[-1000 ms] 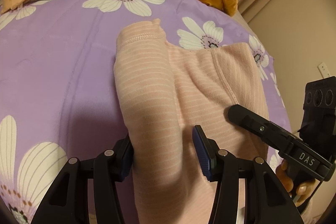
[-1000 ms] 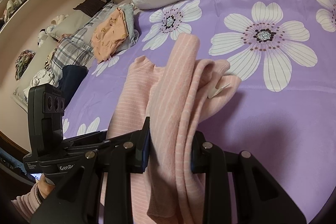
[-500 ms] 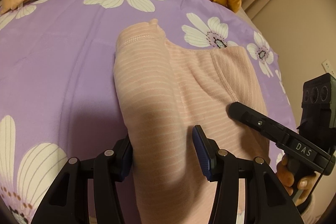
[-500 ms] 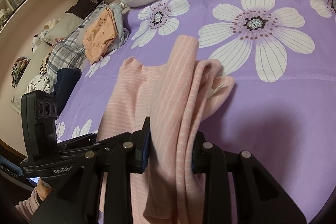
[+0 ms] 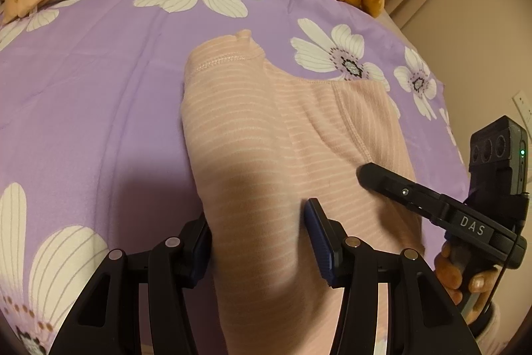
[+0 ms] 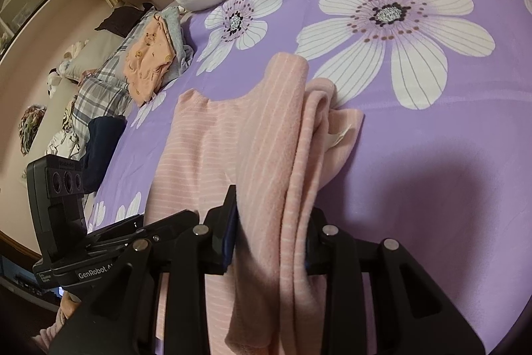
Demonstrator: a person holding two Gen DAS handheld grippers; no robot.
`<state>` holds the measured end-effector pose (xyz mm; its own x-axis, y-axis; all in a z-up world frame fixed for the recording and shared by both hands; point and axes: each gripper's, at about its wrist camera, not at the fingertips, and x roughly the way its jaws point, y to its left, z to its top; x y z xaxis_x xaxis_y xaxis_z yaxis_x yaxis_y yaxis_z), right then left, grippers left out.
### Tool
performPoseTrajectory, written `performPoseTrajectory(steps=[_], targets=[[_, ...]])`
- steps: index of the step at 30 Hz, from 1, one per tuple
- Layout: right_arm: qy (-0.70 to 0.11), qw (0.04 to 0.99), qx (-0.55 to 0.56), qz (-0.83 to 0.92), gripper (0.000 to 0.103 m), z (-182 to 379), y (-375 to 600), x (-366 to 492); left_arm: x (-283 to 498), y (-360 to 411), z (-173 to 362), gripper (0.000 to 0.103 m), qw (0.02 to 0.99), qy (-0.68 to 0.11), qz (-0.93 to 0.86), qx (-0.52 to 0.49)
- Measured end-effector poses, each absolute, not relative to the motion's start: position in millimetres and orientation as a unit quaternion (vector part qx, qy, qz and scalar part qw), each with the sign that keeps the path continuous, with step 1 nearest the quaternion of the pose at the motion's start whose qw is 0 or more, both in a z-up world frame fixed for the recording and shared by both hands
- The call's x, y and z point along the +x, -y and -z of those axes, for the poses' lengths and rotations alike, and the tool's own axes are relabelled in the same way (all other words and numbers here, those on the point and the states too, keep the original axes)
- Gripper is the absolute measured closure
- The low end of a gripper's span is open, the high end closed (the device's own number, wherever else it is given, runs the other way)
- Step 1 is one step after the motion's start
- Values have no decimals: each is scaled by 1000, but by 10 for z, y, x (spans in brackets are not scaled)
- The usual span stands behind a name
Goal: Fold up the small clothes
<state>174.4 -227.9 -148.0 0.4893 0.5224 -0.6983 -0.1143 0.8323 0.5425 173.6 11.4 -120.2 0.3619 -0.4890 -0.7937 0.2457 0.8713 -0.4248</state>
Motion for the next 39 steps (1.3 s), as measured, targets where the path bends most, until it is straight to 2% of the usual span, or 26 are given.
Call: performPoseTrajectory(steps=[39], targets=[[-475,828,233,-186,69,1529,2339,1765,1629,-171,1167,52,826,-512,215,-96]])
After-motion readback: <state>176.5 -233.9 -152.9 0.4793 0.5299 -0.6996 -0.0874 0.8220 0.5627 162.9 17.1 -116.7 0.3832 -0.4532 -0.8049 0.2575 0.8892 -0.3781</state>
